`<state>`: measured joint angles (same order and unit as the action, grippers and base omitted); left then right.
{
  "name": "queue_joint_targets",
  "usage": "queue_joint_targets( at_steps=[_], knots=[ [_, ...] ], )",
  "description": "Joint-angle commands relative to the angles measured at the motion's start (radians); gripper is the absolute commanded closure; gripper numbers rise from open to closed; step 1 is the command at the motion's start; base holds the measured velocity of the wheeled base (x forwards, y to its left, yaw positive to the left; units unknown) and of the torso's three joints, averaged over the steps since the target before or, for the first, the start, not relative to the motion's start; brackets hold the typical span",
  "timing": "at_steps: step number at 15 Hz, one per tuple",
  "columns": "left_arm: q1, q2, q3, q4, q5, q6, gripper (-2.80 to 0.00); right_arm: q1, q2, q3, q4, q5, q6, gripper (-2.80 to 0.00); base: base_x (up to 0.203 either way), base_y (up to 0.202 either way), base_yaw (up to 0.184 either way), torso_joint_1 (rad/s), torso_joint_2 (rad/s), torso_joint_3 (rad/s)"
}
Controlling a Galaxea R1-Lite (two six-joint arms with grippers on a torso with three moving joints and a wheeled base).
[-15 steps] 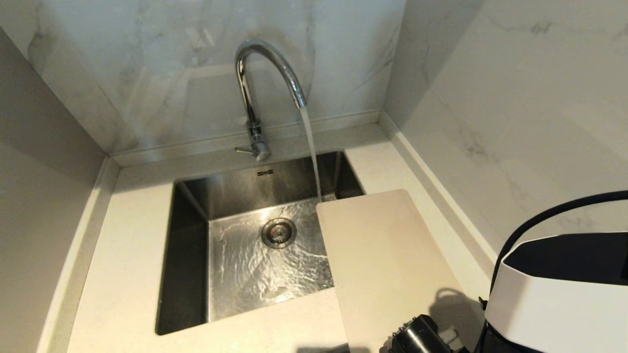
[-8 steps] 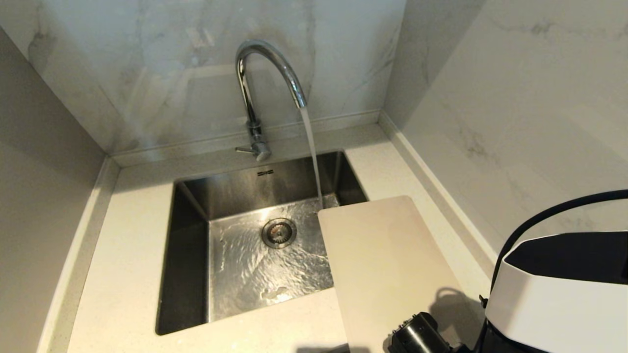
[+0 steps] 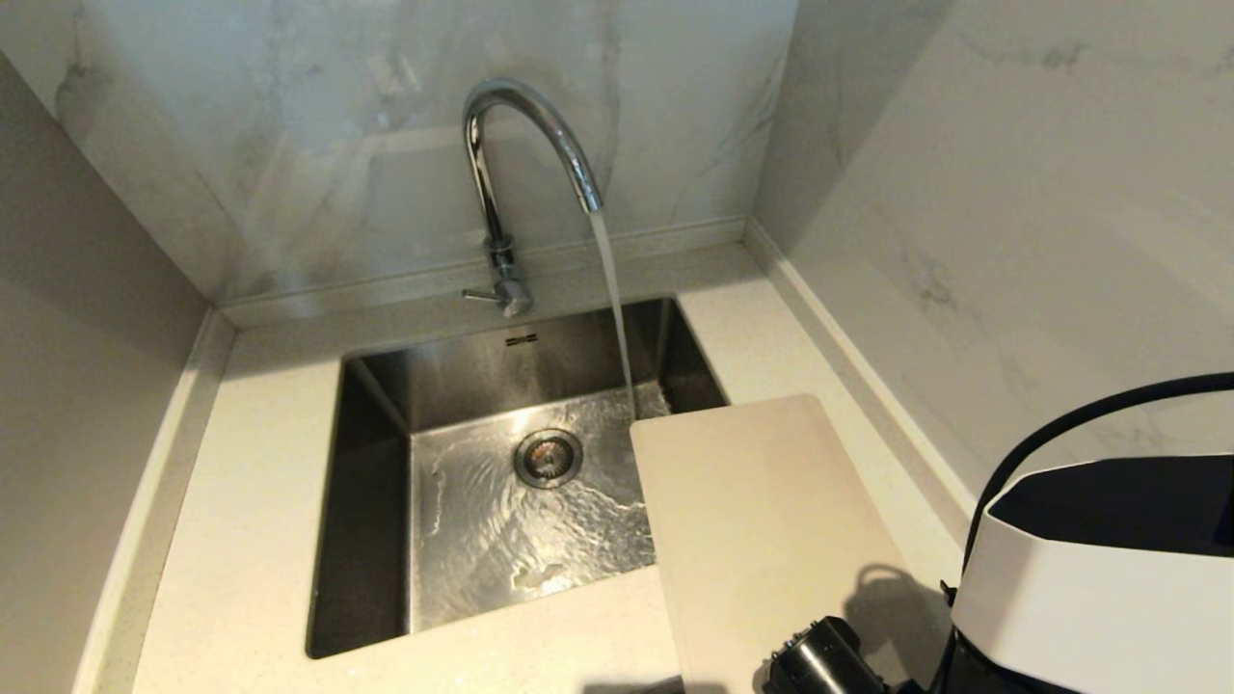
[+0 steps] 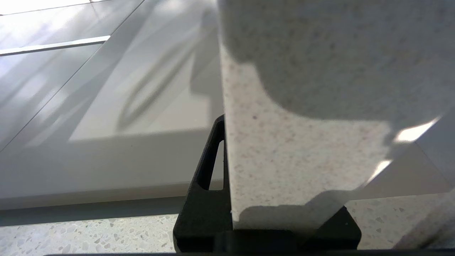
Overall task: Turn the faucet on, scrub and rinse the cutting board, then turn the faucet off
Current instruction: Pick up the cutting board
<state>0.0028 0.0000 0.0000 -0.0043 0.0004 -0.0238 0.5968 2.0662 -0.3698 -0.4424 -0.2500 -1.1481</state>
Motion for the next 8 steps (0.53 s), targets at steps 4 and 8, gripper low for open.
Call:
queue_joint_targets(
  at_steps=[4,8],
  knots=[
    [-0.001,0.002,0.003,0.000,0.001,-0.001,0.00,0.003,-0.117,0.010,0.002,-0.003,-0.064,0.00,0.000,0.000,0.000,0.000,0.00,0.000],
    [0.000,0.002,0.003,0.000,0.001,-0.001,0.00,0.003,-0.257,0.015,0.034,-0.012,-0.117,0.00,0.000,0.000,0.000,0.000,0.00,0.000]
  ],
)
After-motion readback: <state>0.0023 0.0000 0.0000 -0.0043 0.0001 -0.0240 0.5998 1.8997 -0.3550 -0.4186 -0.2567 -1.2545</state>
